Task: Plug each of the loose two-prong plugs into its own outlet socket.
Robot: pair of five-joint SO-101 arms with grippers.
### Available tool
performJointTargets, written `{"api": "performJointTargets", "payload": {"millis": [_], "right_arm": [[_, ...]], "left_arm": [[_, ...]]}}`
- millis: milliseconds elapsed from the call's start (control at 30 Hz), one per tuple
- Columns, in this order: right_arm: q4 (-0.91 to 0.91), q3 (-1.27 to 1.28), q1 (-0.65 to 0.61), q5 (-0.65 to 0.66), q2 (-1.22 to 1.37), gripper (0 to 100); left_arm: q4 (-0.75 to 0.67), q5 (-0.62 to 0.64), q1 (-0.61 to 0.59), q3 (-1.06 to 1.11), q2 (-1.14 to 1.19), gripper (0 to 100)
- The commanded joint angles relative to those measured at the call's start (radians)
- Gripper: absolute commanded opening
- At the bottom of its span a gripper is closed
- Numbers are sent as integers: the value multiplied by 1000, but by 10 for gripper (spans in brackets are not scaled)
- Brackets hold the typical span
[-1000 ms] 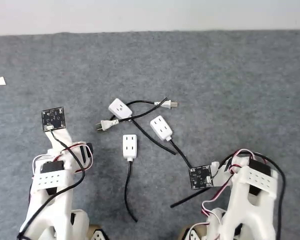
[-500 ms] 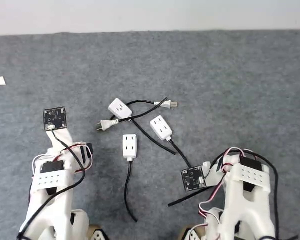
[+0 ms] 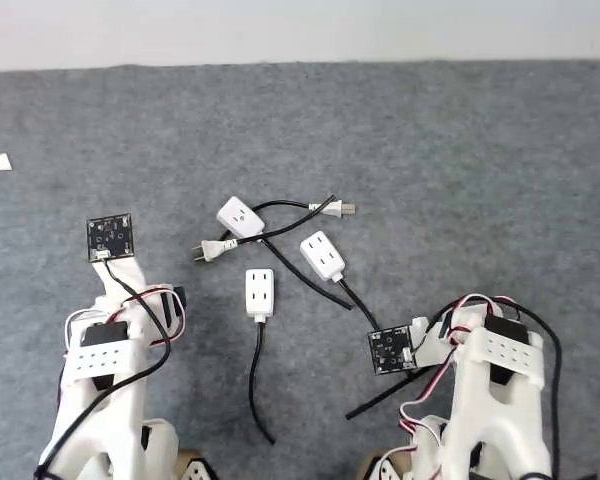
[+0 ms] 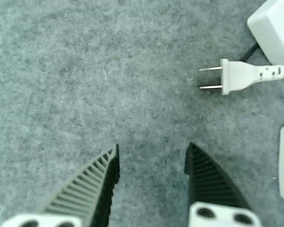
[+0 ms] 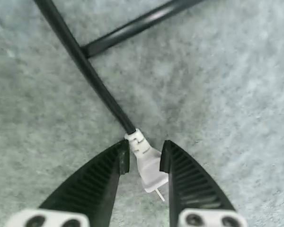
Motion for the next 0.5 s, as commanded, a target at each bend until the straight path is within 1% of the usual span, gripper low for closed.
{"api": "performJointTargets", "payload": {"millis": [0, 67, 267, 333, 433, 467], "right_arm": [[-18, -3, 10, 3, 50, 117], [-44, -3, 12, 23, 91, 117], [-139, -5, 18, 21, 179, 113], [-139, -17, 24, 25, 180, 82], [-131, -44, 28, 20, 182, 2], [-131, -49, 30, 20, 180, 12]], "left_arm": [[-25, -11, -6, -53, -2, 217], [-25, -11, -6, -53, -2, 217], [-25, -11, -6, -53, -2, 217], [-25, -11, -6, -53, -2, 217], [-25, -11, -6, -53, -2, 217], [-25, -11, -6, -53, -2, 217]]}}
